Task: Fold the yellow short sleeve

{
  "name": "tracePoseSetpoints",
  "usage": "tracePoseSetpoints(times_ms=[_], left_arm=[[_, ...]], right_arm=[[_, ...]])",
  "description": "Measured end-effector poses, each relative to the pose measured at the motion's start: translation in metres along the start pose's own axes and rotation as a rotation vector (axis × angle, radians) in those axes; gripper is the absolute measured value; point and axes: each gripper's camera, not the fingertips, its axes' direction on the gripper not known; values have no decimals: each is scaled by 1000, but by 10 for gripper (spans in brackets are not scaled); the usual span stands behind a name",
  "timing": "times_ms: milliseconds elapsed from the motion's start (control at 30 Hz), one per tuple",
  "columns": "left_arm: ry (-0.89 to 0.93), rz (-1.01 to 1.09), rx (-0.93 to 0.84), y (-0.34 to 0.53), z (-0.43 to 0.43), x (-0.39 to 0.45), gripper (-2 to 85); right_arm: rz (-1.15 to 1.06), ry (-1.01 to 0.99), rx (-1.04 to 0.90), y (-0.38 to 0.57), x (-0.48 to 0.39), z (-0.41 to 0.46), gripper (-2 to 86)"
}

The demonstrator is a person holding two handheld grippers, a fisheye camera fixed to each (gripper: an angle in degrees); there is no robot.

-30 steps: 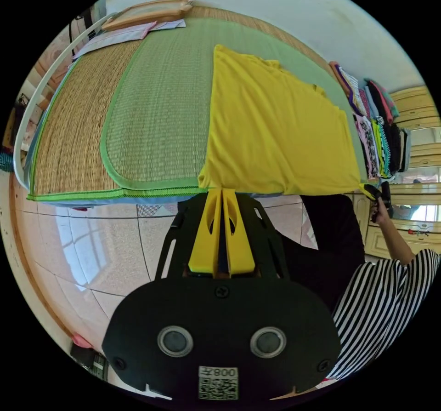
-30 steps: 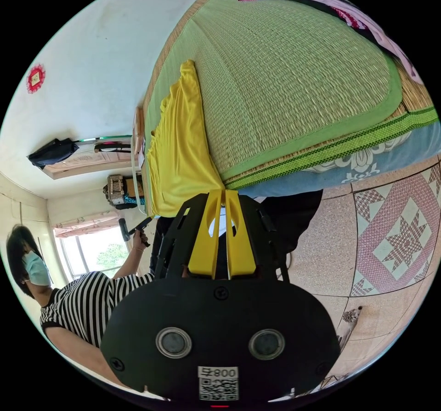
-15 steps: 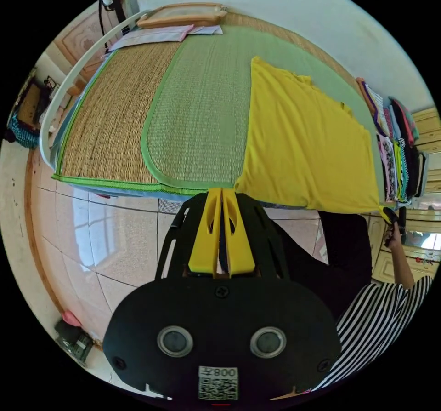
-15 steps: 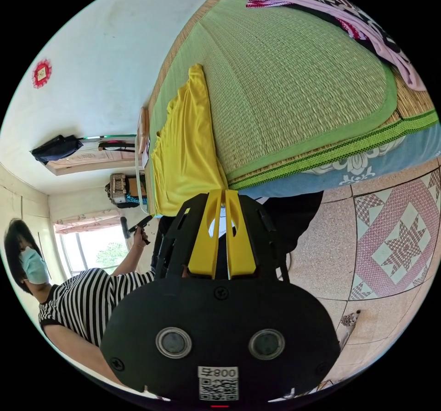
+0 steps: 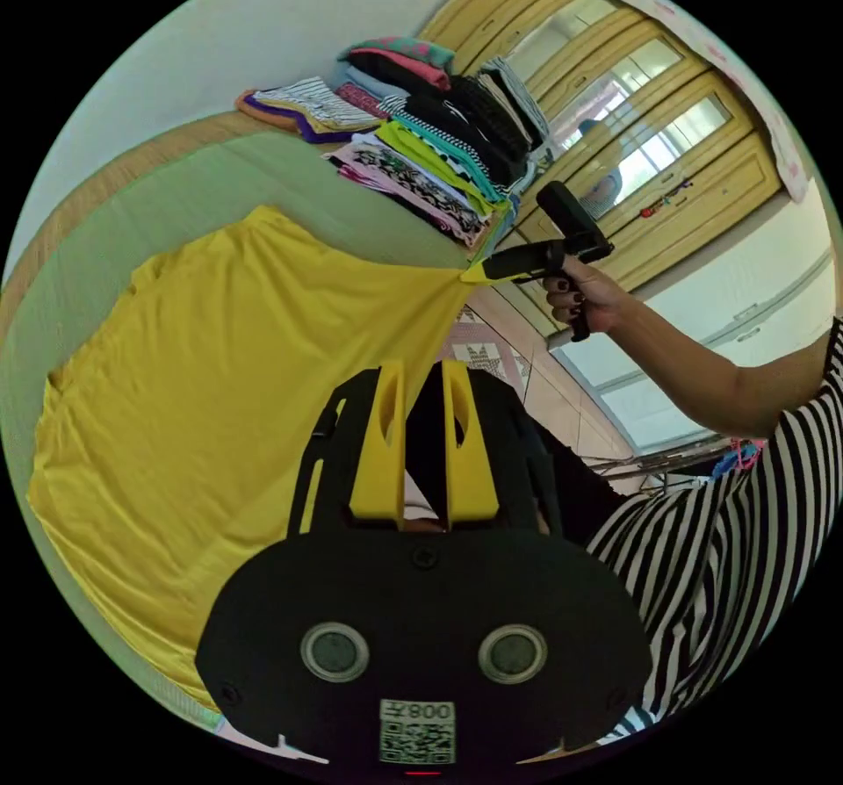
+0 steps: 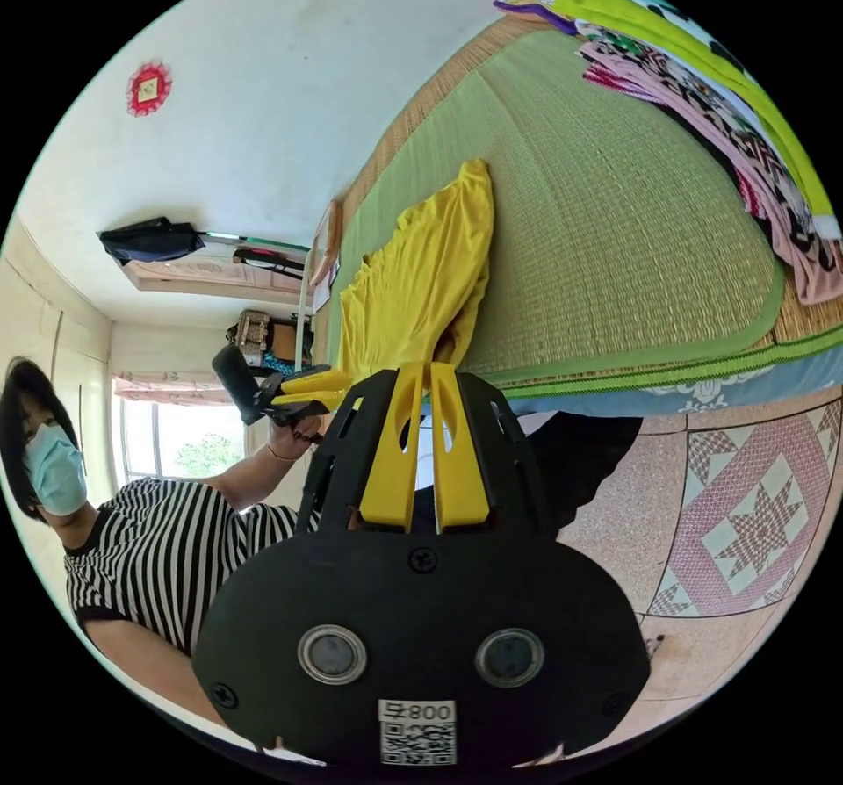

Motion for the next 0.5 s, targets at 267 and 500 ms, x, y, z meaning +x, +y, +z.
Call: tracePoseSetpoints(times_ms=[267,500], left_arm=[[-290,221,-180,-114,-4,107,45],[-221,127,-219,-136,-42,127,15]], right_arm=[[-21,1,-41,-18,-4,0,14],[54,13,-2,-20,34,-9,35]])
